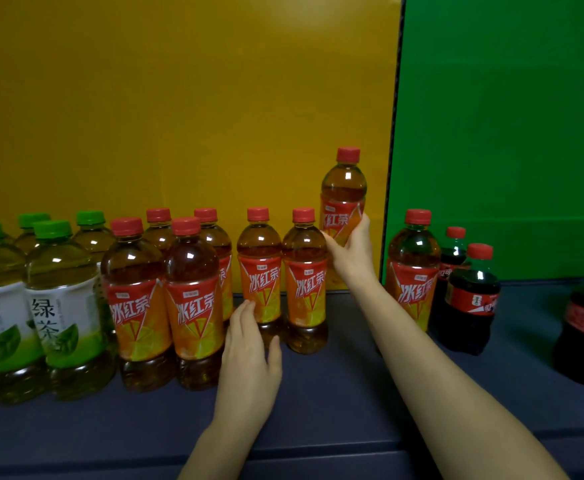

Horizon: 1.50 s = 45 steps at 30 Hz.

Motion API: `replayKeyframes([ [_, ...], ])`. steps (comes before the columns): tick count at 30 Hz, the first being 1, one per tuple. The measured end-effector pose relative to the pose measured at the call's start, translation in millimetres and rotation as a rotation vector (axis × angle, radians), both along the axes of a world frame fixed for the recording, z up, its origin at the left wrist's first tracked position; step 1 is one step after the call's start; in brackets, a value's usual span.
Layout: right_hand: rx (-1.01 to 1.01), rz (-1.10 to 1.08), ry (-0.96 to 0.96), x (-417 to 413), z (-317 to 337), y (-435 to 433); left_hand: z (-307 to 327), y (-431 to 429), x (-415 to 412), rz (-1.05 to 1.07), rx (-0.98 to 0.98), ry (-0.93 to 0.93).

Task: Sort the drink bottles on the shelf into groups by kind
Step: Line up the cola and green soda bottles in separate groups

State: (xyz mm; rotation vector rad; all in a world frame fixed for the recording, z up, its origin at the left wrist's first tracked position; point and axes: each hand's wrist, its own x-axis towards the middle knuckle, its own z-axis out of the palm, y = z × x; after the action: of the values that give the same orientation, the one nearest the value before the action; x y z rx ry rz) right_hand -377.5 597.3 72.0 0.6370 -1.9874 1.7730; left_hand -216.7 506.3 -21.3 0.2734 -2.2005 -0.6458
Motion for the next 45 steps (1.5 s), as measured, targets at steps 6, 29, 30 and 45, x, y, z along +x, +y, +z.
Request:
replayKeyframes([
  [6,0.040,-0.106,0.193,24,39,14,3,15,-4,-0.132,-0.207,0.057],
  [29,0.030,0.140,-0.014,143,23,200,33,116,-104,-0.571,0.445,-0.125],
  [30,0.026,0.144,-0.030,144,19,202,33,114,-100,-0.550,0.420,-0.119],
  [45,0.088,0.471,-0.130,134,-24,127,24,11,14,-0.325,0.338,0.030],
])
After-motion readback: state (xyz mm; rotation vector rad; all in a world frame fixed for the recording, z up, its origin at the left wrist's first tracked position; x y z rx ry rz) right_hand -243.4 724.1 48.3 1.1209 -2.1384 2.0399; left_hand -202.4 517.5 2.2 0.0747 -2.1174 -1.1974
